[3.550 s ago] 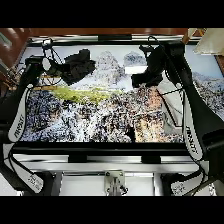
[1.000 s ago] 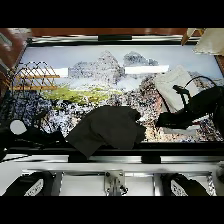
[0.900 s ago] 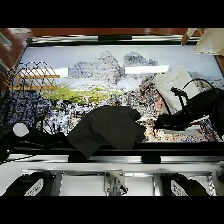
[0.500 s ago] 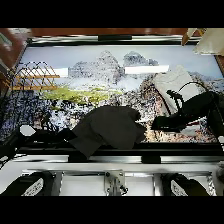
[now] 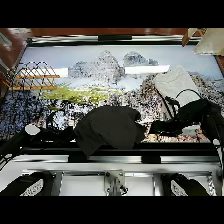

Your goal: Fold the shirts.

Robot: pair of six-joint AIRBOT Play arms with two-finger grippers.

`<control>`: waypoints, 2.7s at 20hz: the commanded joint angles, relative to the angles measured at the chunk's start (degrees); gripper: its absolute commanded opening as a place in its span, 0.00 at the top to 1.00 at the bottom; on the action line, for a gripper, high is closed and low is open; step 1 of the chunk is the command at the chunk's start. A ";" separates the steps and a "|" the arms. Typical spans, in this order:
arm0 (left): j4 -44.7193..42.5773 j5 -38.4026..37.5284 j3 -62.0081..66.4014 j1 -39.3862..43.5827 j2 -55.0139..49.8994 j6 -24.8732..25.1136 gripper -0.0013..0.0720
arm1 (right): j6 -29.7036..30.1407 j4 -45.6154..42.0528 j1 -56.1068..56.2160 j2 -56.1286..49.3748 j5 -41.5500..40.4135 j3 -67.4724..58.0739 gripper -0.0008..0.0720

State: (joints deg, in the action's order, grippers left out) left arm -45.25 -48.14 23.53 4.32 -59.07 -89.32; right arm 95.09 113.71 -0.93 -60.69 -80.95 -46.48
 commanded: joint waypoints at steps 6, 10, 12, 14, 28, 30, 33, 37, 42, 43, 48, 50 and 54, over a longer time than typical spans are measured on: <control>0.74 -2.03 1.16 0.24 3.10 4.24 0.92 | -4.04 10.01 0.09 -2.34 17.42 13.86 0.04; 0.74 -2.01 1.68 0.26 5.03 4.24 0.92 | -2.95 14.08 0.09 -8.33 20.04 13.86 0.04; 0.74 -2.01 2.62 0.31 5.86 4.28 0.92 | -2.86 16.81 0.11 -9.66 21.55 13.86 0.19; 0.74 -2.01 3.78 0.35 6.93 4.26 0.92 | -2.89 16.92 0.11 -10.34 21.73 13.86 0.21; 0.74 -3.39 43.56 -1.07 17.97 19.08 0.93 | 17.27 4.11 3.26 10.27 6.47 -15.08 0.88; 0.63 2.82 59.30 -1.09 19.02 19.67 0.92 | 18.29 1.68 3.13 16.48 9.46 -29.94 0.88; 0.22 13.97 76.59 -1.14 19.10 19.63 0.92 | 14.40 -4.37 3.13 21.31 18.71 -46.73 0.88; -0.66 19.85 83.89 -1.14 20.13 19.67 0.92 | 13.05 -6.32 3.13 22.58 20.33 -56.54 0.88; -14.05 19.85 83.87 -1.14 18.71 17.51 0.92 | 9.25 -7.10 3.13 20.13 14.34 -56.96 0.88; -18.45 20.33 83.87 -1.14 17.64 17.49 0.92 | 9.03 -7.15 3.13 18.78 10.12 -56.96 0.88; -26.49 24.74 83.89 -1.07 4.85 7.74 0.93 | -0.76 -5.79 3.56 7.87 -15.72 -54.38 0.88; -25.46 24.59 83.89 -1.07 -2.14 3.80 0.93 | -2.78 -5.84 5.14 6.05 -13.81 -47.65 0.88; -21.81 14.01 83.87 1.09 -17.53 2.01 0.92 | -5.40 -5.60 7.17 4.04 5.20 -31.28 0.88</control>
State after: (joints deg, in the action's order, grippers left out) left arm -68.38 -27.88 107.37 4.10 -66.98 -84.84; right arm 93.32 107.68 5.10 -54.46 -84.84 -87.31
